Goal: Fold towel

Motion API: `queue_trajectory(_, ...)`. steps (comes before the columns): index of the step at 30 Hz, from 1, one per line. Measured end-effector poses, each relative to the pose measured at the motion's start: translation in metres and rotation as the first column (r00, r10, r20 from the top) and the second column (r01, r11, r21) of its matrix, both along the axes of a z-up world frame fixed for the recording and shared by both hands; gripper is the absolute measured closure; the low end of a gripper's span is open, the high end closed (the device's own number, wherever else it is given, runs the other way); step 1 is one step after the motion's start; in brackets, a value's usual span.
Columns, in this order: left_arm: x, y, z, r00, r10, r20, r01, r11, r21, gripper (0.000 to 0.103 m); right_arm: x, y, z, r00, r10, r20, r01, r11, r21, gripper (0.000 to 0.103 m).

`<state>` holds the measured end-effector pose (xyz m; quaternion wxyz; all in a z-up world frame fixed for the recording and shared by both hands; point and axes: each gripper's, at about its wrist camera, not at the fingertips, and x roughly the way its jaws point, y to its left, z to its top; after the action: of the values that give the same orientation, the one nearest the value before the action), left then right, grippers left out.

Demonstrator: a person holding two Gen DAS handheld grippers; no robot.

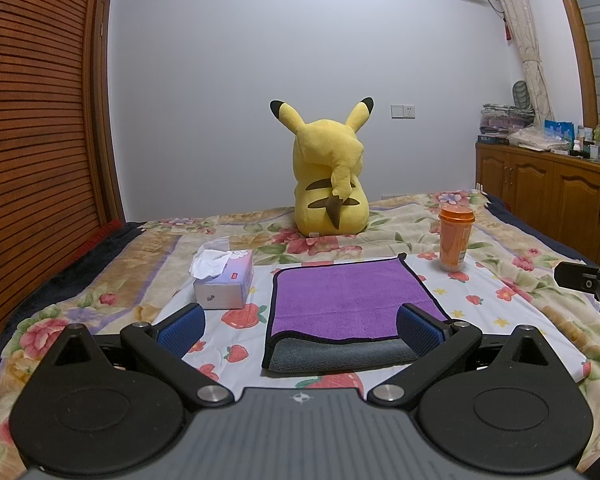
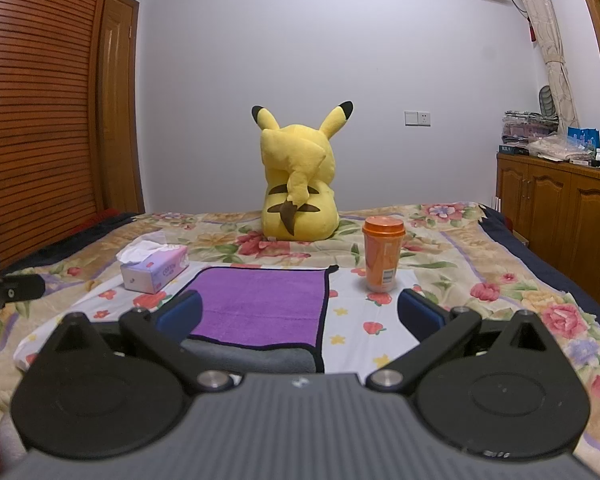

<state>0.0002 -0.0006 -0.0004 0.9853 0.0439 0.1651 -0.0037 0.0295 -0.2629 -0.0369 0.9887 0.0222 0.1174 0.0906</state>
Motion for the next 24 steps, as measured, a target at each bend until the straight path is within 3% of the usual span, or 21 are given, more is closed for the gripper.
queue_trajectory(16, 0.000, 0.001, -0.004, 1.000, 0.000, -0.004, 0.000, 1.000, 0.000, 0.000, 0.000, 0.000, 0.000, 1.000, 0.000, -0.002, 0.000, 1.000, -0.001, 0.000)
queue_trajectory(24, 0.006, 0.004, -0.015, 0.998, 0.003, -0.061, -0.004, 1.000, -0.004, 0.000, 0.004, -0.001, -0.001, 1.000, 0.001, -0.026, -0.001, 1.000, -0.015, 0.000)
